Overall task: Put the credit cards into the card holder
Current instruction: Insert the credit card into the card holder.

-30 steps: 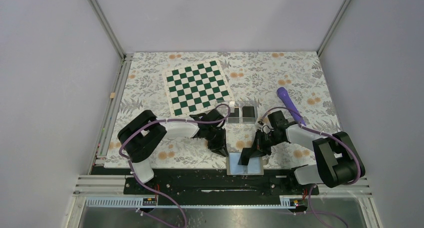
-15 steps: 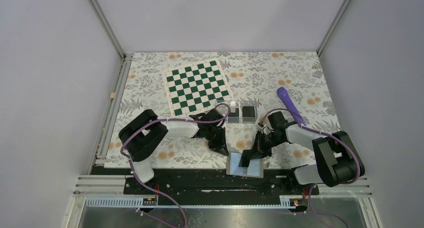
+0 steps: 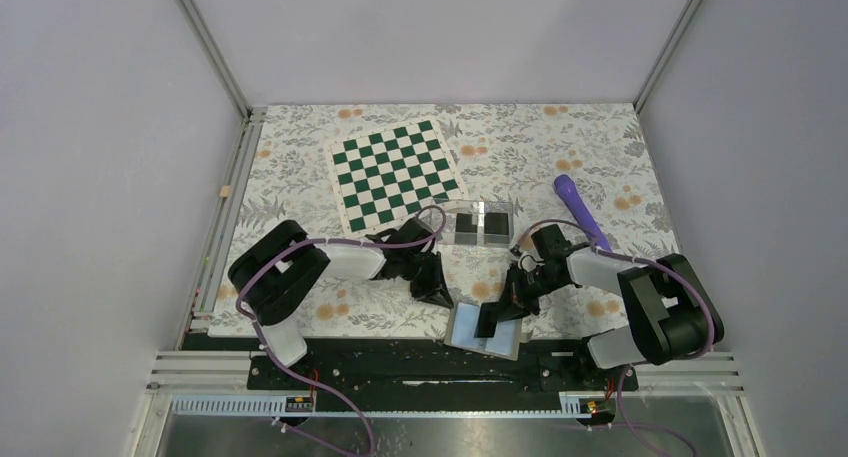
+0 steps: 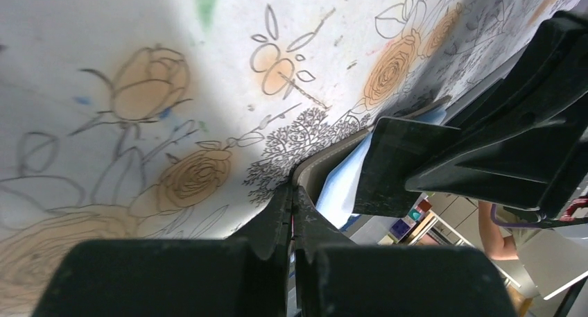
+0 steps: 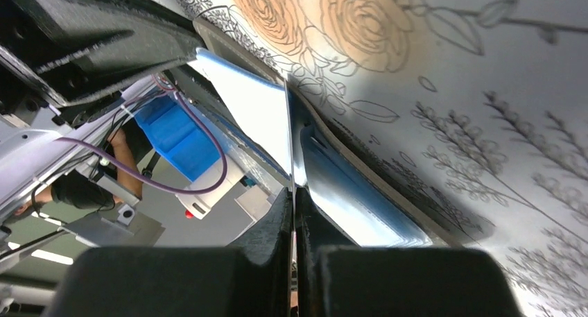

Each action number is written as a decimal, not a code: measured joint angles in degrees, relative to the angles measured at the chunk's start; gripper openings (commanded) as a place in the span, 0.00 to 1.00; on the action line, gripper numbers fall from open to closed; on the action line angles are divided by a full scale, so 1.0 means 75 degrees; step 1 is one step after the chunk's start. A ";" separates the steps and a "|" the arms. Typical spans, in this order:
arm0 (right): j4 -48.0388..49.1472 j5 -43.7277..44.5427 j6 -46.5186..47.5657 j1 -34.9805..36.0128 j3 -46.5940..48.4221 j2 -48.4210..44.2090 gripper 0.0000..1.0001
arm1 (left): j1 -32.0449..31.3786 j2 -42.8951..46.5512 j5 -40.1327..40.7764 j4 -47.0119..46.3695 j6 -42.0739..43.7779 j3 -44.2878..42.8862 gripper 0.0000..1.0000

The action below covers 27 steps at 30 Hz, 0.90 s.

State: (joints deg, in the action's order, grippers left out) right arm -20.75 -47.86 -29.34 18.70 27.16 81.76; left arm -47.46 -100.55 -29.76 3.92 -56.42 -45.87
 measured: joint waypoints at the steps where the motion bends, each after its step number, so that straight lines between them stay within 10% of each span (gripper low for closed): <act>1: 0.0076 -0.0055 0.0000 0.0035 0.0000 0.0079 0.00 | 0.0064 0.0026 0.0003 -0.0029 -0.0003 0.0044 0.00; 16: 0.1221 -0.0379 -0.0469 0.0711 -0.0047 0.0586 0.00 | 0.0472 0.0254 0.0169 -0.0061 0.0061 0.0251 0.01; 27: 0.1212 -0.0361 -0.0463 0.0717 -0.0087 0.0624 0.00 | 0.0262 0.0417 0.0105 0.0192 0.0332 0.0227 0.26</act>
State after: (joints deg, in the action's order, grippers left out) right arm -11.66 -50.57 -32.82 24.08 26.50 86.43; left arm -45.50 -97.43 -28.97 5.37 -53.93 -44.16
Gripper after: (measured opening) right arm 0.032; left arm 0.245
